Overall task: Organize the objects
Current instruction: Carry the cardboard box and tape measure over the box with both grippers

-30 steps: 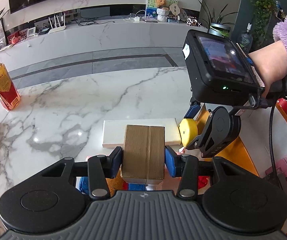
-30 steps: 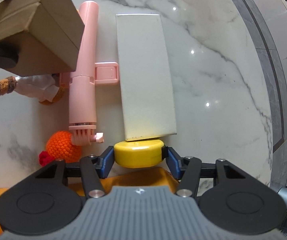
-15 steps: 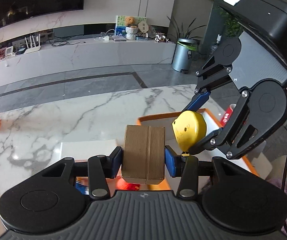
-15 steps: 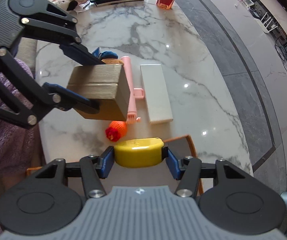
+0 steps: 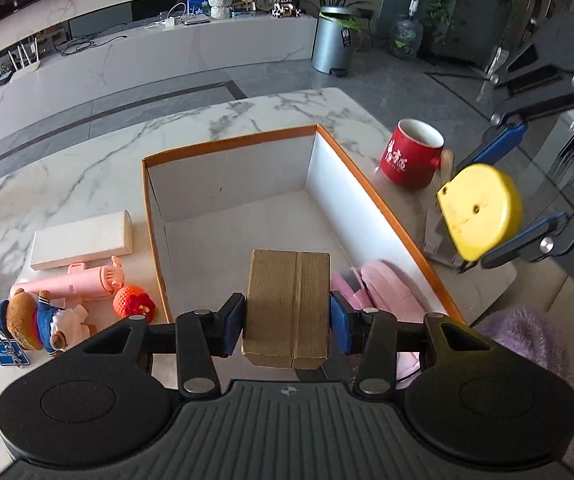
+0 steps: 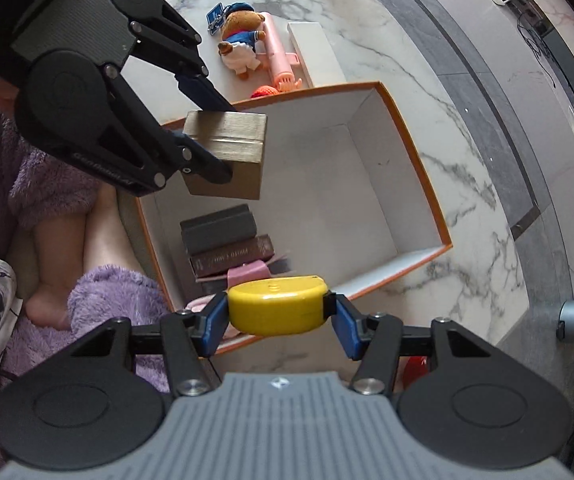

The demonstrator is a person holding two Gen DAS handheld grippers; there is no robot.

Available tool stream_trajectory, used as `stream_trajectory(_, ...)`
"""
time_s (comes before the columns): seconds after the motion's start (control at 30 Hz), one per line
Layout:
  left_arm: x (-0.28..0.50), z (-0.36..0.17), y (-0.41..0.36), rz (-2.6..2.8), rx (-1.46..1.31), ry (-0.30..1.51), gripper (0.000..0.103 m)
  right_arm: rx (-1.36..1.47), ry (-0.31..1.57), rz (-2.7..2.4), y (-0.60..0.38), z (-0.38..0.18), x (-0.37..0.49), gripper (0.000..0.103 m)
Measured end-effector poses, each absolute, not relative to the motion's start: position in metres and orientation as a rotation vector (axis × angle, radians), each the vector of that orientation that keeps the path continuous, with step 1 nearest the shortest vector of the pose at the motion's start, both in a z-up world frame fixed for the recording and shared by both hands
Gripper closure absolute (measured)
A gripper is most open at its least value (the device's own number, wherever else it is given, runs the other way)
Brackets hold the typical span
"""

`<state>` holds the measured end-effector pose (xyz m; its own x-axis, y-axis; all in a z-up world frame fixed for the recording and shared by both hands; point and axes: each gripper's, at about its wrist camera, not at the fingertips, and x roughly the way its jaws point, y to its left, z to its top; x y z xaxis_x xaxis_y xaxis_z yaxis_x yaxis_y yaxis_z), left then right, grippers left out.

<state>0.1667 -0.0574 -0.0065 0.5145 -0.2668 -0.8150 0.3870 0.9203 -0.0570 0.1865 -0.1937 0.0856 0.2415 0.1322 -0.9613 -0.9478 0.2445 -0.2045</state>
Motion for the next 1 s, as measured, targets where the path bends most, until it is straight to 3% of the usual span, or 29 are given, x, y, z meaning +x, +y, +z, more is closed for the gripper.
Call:
stream_trajectory(0.37, 0.152, -0.033, -0.101, -0.473, 0.559, 0.97, 0.051, -0.955, 1.023, 0.979, -0.227, 0.066, 0.19, 0.046)
stream_trajectory(1.0, 0.176, -0.056, -0.1, -0.813, 1.085, 1.015, 0.051, -0.958, 1.093, 0.97, -0.228, 0.045, 0.2, 0.045)
